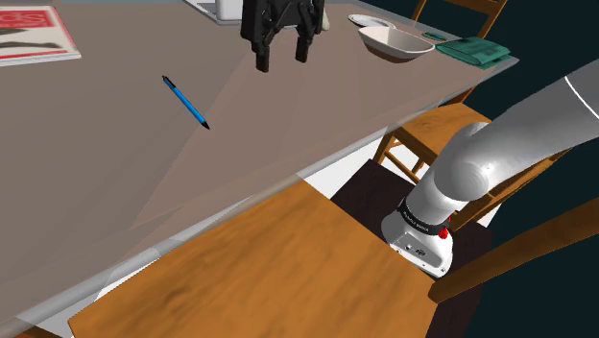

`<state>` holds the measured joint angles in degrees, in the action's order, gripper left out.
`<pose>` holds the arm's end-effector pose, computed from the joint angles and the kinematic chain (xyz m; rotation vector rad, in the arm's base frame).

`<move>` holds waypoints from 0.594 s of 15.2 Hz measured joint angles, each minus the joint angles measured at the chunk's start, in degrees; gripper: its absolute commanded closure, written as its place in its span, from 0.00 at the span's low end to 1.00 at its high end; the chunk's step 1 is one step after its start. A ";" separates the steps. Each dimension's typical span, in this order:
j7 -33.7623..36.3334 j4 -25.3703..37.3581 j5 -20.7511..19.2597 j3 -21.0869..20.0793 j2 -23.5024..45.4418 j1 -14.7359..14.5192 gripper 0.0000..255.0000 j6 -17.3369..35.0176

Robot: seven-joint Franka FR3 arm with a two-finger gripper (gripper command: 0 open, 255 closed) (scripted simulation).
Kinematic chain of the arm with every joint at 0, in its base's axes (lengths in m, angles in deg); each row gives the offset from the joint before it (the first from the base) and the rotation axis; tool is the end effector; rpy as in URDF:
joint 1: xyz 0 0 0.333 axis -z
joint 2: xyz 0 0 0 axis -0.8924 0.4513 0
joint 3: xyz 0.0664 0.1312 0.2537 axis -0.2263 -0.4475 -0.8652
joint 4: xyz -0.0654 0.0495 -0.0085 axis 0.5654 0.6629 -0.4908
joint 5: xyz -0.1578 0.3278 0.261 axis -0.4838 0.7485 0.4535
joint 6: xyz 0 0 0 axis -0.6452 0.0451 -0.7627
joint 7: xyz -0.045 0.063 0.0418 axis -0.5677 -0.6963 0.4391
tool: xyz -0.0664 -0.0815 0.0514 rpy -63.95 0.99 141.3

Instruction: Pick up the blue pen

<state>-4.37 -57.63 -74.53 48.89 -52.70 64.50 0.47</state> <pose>0.4158 0.2903 0.5965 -3.1172 0.0673 0.0727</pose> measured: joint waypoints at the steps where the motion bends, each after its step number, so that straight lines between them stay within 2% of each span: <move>1: 2.24 1.98 -0.60 -1.59 2.30 0.22 0.00 0.16; 6: 14.74 12.97 -5.94 -9.59 15.35 0.03 0.00 -0.06; 9: 22.93 21.44 -11.92 -13.51 25.55 -2.22 0.00 -1.25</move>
<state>18.55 -36.19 -86.44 35.37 -27.14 62.28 -0.77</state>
